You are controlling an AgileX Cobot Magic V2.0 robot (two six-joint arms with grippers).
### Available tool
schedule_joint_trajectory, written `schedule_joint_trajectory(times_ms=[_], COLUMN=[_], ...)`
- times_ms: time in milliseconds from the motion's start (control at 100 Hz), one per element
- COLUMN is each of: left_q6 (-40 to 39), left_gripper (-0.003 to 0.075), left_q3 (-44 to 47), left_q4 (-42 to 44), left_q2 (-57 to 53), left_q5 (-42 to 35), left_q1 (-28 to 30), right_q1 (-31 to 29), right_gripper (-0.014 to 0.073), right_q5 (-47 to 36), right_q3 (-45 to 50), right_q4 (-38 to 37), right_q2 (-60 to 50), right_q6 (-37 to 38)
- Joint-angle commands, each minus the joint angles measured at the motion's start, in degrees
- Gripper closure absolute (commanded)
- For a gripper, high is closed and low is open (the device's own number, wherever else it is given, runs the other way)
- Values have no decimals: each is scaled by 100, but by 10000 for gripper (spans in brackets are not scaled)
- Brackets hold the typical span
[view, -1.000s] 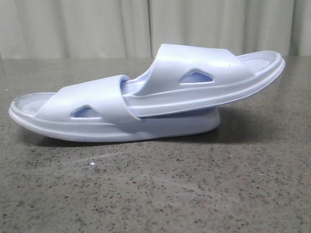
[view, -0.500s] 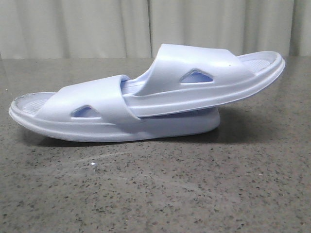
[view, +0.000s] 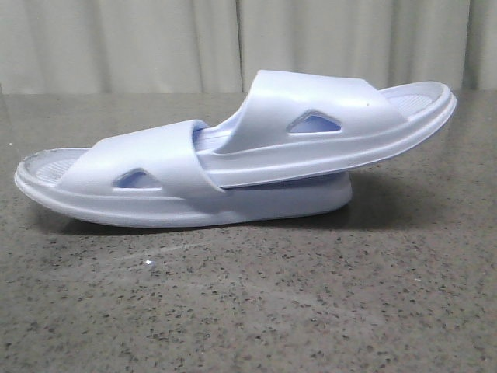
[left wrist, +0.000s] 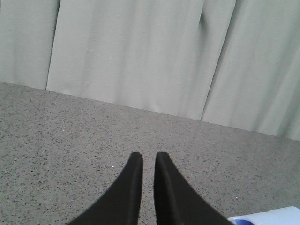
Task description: Insert blue slippers together front up
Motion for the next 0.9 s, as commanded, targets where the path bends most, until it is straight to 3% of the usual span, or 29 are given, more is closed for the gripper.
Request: schedule_joint_trajectory(times_ms=[0, 360, 550, 620, 790, 890], left_q6=[-6, -6, -131, -1113, -4802, -5981], left_gripper=[704, 704, 704, 704, 704, 704], left_q3=[-163, -55, 0, 0, 110, 302], left_q4=[5, 116, 2465, 3591, 6770, 7784], left_q2=[41, 17, -102, -213, -588, -814], left_q5=[60, 60, 866, 1034, 1145, 1157], left_q1=[-28, -28, -28, -28, 41, 205], right_q1=[-20, -20, -20, -20, -20, -20], right_gripper=[701, 701, 701, 701, 701, 701], right_q5=[-226, -226, -226, -226, -226, -226], right_q3=[-137, -137, -137, -137, -137, -137], right_q4=[-87, -87, -87, -87, -87, -87], right_q2=[59, 59, 59, 59, 59, 59], right_q6=[-111, -111, -111, -111, -111, -111])
